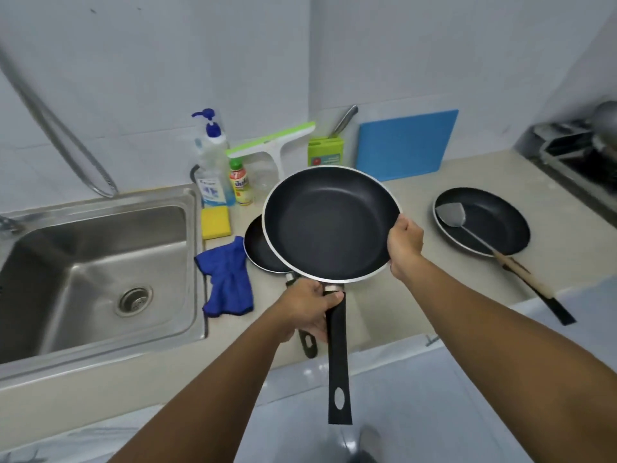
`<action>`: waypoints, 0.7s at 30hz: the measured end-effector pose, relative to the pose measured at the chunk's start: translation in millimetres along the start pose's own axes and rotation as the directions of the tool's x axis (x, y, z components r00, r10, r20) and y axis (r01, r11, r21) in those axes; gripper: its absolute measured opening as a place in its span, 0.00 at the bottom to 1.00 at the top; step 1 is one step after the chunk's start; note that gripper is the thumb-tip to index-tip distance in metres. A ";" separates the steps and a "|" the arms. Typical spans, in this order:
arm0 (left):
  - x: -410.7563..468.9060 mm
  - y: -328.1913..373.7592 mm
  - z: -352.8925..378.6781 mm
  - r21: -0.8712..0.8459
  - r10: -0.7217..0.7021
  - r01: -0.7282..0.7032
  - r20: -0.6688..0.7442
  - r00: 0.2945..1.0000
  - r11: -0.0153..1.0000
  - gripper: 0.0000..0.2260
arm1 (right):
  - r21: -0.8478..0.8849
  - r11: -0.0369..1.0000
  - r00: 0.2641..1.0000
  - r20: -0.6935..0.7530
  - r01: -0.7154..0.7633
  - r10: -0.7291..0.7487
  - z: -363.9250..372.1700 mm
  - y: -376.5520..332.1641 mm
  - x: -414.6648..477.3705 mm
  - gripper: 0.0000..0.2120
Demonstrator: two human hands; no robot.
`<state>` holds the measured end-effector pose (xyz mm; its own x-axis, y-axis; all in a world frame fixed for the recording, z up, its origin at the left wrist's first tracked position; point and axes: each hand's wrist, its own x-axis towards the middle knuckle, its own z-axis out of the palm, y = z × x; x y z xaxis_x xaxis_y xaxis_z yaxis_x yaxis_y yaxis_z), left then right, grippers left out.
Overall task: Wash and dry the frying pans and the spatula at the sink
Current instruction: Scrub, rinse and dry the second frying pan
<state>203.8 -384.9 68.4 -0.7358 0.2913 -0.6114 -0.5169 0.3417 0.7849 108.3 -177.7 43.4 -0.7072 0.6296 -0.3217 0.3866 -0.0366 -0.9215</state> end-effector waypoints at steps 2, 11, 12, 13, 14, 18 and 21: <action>19.5 9.2 33.3 0.008 -0.025 0.025 -0.028 0.999 1.000 0.12 | -0.021 1.000 1.000 0.000 -0.002 0.002 -24.3 5.1 28.6 0.16; 109.2 28.5 137.4 0.037 -0.112 0.115 -0.077 0.991 0.993 0.05 | -0.005 0.992 0.990 0.060 -0.129 0.129 -84.5 34.8 143.2 0.16; 118.5 28.7 145.8 0.024 -0.124 0.126 -0.073 0.990 0.992 0.05 | 0.004 0.989 0.987 0.072 -0.145 0.144 -87.0 37.1 151.6 0.15; 126.6 29.0 152.9 0.018 -0.138 0.139 -0.068 0.988 0.990 0.06 | -0.002 0.988 0.984 0.086 -0.154 0.153 -89.1 38.6 159.0 0.15; 136.7 27.2 158.3 0.024 -0.138 0.140 -0.076 0.987 0.990 0.06 | -0.019 0.988 0.983 0.091 -0.156 0.157 -89.7 41.3 168.5 0.15; 171.0 21.2 170.8 0.068 -0.142 0.149 -0.098 0.985 0.986 0.07 | -0.097 0.987 0.987 0.083 -0.130 0.138 -87.3 57.5 204.7 0.17; 191.4 15.9 181.0 0.037 -0.194 0.199 -0.105 0.975 0.979 0.06 | -0.151 0.983 0.989 0.083 -0.107 0.120 -83.3 72.0 226.1 0.16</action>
<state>134.0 -162.0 -54.5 -0.6631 0.1236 -0.7383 -0.6368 0.4253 0.6431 25.6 26.7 -77.6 -0.7026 0.5536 -0.4471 0.5447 0.0141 -0.8385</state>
